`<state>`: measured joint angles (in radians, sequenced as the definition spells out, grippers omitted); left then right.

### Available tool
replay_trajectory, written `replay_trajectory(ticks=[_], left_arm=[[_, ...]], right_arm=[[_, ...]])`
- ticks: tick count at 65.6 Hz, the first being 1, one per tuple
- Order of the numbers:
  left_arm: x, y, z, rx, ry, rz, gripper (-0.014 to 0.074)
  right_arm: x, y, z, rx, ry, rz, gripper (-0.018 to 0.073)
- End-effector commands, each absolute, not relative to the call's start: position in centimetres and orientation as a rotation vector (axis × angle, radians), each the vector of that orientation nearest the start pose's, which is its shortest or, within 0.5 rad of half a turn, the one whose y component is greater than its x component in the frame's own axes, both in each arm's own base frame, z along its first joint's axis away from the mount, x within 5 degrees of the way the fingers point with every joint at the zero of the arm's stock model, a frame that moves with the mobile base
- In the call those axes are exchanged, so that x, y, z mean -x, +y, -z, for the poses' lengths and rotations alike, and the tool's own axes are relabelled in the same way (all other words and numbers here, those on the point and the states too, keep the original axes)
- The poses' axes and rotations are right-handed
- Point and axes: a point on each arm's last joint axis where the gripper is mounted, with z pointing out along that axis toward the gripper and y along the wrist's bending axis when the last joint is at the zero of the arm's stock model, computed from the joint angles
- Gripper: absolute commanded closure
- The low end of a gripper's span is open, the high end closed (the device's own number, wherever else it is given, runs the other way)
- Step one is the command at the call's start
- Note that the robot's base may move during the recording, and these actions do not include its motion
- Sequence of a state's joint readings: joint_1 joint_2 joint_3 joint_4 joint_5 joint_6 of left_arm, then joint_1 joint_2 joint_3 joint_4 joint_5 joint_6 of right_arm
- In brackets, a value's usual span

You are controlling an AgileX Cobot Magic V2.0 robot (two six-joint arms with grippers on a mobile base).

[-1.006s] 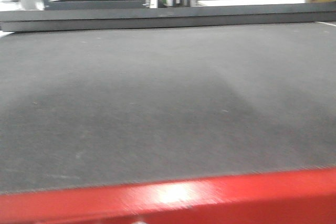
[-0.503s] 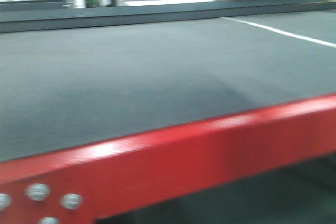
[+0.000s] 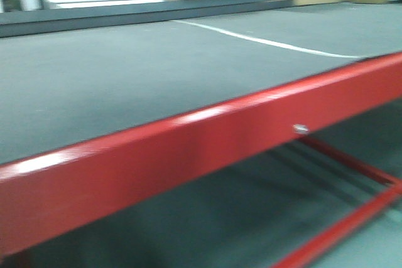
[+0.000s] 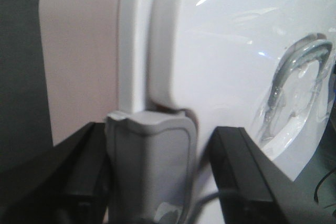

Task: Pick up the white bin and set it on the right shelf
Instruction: 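Drive the base away from the table carrying the bin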

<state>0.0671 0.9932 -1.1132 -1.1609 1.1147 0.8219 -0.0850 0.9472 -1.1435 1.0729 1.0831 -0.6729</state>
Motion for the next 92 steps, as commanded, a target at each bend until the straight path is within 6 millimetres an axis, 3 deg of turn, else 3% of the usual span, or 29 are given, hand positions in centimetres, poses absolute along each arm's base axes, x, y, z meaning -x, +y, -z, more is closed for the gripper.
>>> replay_trajectory(ticks=[1,92], left_arm=[[-14.19,-7.97,-45.64,-0.681,1.683,1.187,0.0367],[-14.19,-7.97,-45.64,-0.681,1.683,1.187,0.0367]], right_arm=[[-14.07,7.12,-46.59,0.479,1.738,-1.115,0.0167],[-14.07,7.12,-46.59,0.479,1.738,-1.115,0.0167]])
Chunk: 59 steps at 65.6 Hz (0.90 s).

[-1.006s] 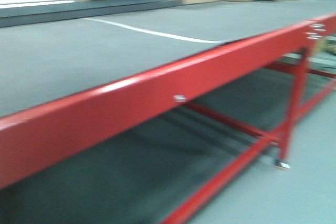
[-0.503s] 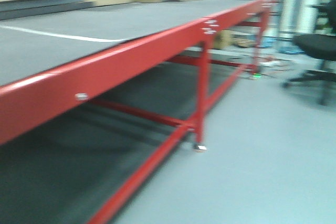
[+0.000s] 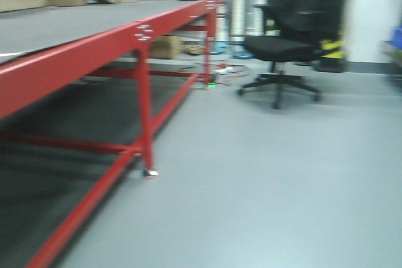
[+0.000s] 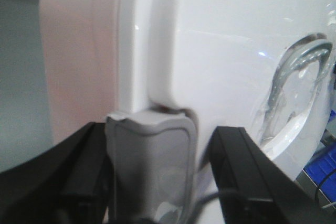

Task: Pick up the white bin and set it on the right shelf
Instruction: 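Drive the base away from the table carrying the bin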

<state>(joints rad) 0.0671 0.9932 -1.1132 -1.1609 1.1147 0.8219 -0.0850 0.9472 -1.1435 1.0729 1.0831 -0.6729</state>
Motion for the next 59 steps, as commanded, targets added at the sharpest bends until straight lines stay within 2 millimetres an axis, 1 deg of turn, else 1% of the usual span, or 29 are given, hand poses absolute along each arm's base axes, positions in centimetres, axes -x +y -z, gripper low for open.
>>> replay_trajectory(ticks=[1,59], left_arm=[[-14.19,-7.97,-45.64,-0.681,1.683,1.187,0.0367],[-14.19,-7.97,-45.64,-0.681,1.683,1.187,0.0367]], right_arm=[[-14.07,7.12,-46.59,0.479,1.738,-1.115,0.0167],[-14.07,7.12,-46.59,0.479,1.738,-1.115,0.0167]])
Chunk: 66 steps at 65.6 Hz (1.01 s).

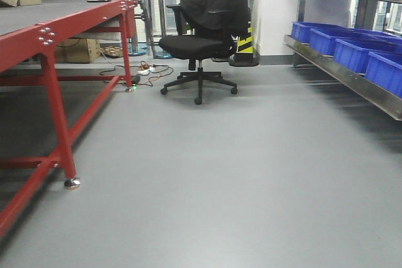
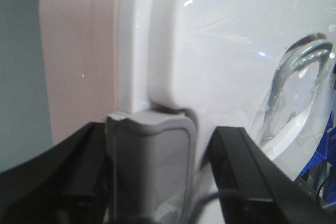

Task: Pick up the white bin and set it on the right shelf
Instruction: 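Drive the base away from the table carrying the bin, then turn the base toward the steel shelf rack with blue crates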

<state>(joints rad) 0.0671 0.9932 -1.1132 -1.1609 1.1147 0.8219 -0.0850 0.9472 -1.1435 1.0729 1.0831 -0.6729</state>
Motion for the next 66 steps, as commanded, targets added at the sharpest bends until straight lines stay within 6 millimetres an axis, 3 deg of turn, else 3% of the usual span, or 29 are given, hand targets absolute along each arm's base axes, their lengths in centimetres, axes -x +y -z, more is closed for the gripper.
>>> replay_trajectory(ticks=[1,66], left_arm=[[-14.19,-7.97,-45.64,-0.681,1.683,1.187,0.0367],[-14.19,-7.97,-45.64,-0.681,1.683,1.187,0.0367]], right_arm=[[-14.07,7.12,-46.59,0.479,1.738,-1.115,0.0167],[-14.07,7.12,-46.59,0.479,1.738,-1.115,0.0167]])
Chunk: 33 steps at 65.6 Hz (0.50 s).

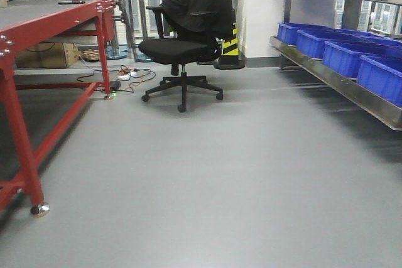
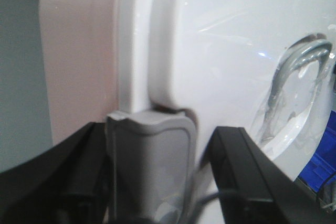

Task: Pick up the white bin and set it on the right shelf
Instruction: 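Turn the base toward the steel shelf rack with blue crates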

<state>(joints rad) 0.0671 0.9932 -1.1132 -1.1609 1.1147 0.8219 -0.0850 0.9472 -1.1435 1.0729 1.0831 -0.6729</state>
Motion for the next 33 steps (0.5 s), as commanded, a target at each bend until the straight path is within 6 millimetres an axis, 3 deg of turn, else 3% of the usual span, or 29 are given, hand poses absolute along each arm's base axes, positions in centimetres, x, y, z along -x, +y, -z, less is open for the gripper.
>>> replay_trajectory(ticks=[1,33], left_arm=[[-14.19,-7.97,-45.64,-0.681,1.683,1.187,0.0367],[-14.19,-7.97,-45.64,-0.681,1.683,1.187,0.0367]], right_arm=[[-14.07,7.12,-46.59,0.479,1.738,-1.115,0.0167],[-14.06,7.12,-46.59,0.480,1.738,-1.116,0.0167]])
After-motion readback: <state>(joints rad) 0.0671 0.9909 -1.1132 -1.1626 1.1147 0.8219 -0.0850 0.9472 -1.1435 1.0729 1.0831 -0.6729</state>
